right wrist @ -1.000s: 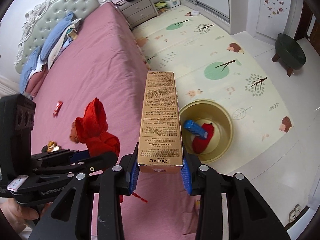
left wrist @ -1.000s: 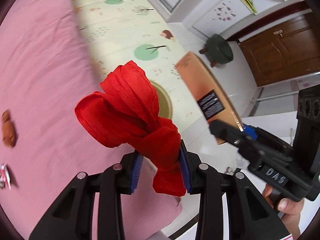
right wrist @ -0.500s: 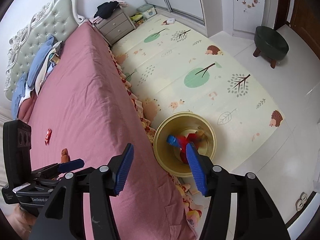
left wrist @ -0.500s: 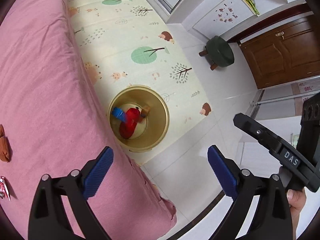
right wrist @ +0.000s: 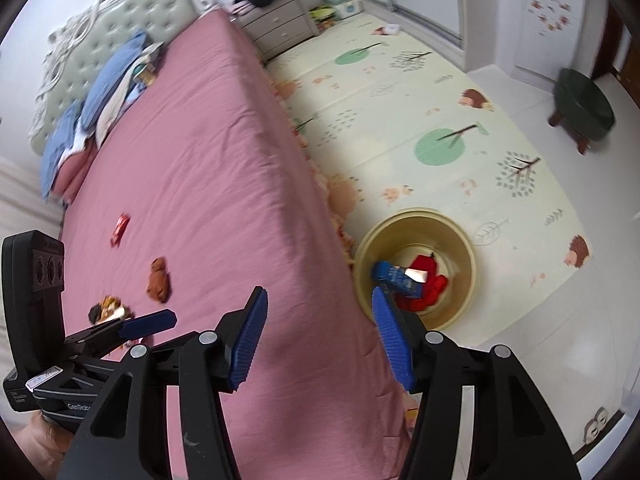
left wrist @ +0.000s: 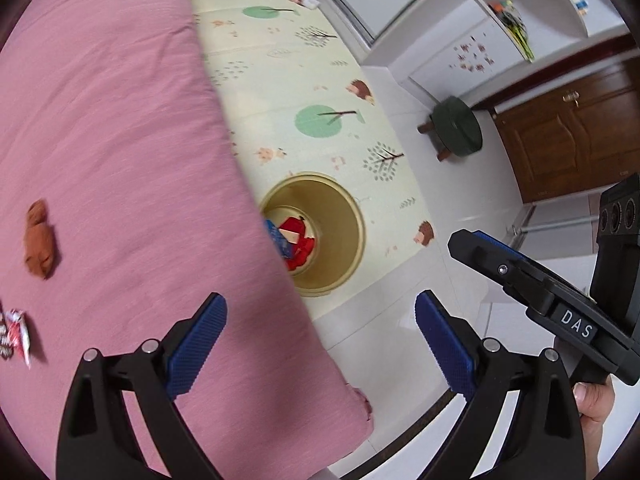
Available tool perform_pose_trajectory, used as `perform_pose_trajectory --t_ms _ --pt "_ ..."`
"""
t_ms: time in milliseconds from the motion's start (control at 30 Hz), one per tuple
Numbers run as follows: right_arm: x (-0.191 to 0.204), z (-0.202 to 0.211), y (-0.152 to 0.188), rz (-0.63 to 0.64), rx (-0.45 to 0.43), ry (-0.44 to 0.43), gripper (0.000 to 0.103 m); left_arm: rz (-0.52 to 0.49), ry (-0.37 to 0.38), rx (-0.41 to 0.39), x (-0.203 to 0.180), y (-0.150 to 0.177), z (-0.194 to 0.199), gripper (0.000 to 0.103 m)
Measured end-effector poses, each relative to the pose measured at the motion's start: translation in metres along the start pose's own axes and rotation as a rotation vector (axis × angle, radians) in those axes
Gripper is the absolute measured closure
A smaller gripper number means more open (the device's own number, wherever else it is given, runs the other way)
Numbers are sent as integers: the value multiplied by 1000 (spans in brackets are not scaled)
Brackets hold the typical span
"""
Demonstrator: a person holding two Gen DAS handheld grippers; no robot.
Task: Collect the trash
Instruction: 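Move both tools back over the items on the bed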
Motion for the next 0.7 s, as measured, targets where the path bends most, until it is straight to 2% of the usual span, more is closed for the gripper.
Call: perform_pose_trajectory --t_ms 233,700 --pt "72 -20 22 79 53 -69 49 65 -58 -48 64 12 36 8" --pt "220 -66 88 236 182 -200 49 305 -218 -135 229 61 107 8"
Point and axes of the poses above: each gripper's, at about its wrist camera, not at the fingertips, and z roughly against the way its jaws point, x to its left, y to its underside, the point moved 10 cm from there along -z, roughly the way its jaws point, and after that the axes turned 13 degrees about -x, right-handed, at the moved point
